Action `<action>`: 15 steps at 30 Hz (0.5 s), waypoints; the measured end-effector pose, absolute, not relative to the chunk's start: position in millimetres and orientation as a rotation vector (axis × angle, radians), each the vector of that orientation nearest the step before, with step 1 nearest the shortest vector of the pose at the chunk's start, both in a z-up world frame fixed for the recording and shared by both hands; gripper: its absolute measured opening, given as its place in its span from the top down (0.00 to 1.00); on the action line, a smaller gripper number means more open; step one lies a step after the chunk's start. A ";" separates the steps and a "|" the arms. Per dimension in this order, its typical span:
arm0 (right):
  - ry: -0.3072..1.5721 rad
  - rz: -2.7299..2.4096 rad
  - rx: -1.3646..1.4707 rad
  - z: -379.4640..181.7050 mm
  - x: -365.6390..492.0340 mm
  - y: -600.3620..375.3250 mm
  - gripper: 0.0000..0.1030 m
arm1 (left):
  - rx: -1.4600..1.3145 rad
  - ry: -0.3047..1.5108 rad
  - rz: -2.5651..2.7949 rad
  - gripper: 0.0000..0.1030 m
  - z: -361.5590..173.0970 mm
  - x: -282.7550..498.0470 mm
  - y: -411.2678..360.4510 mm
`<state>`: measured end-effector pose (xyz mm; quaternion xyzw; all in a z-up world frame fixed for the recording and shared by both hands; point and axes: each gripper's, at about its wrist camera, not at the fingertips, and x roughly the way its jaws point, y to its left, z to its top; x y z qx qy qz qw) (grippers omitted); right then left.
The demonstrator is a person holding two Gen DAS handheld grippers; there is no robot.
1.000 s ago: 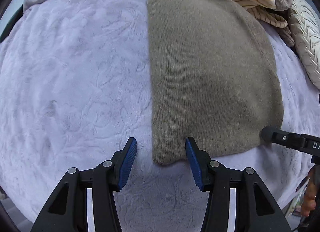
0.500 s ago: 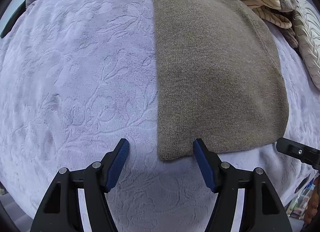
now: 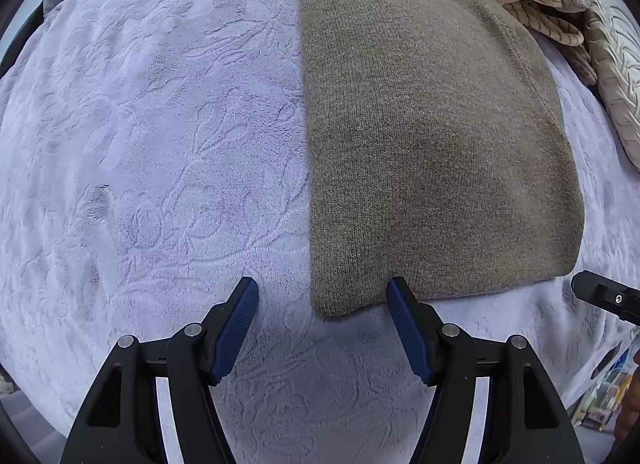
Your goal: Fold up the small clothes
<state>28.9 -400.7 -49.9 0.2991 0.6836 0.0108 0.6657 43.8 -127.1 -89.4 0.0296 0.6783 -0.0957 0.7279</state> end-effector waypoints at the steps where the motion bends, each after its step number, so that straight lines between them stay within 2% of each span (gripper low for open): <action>1: 1.544 0.023 0.677 -50.4 29.1 -400.7 0.41 | 0.062 1.497 -0.210 0.34 -91.1 45.2 -127.5; 3: 1.548 0.023 0.680 -51.6 29.4 -400.5 0.37 | 0.053 1.502 -0.209 0.34 -92.5 46.6 -125.4; 15: 1.545 0.025 0.700 -54.9 34.4 -406.4 0.35 | -0.070 1.516 -0.290 0.34 -90.4 62.2 -105.7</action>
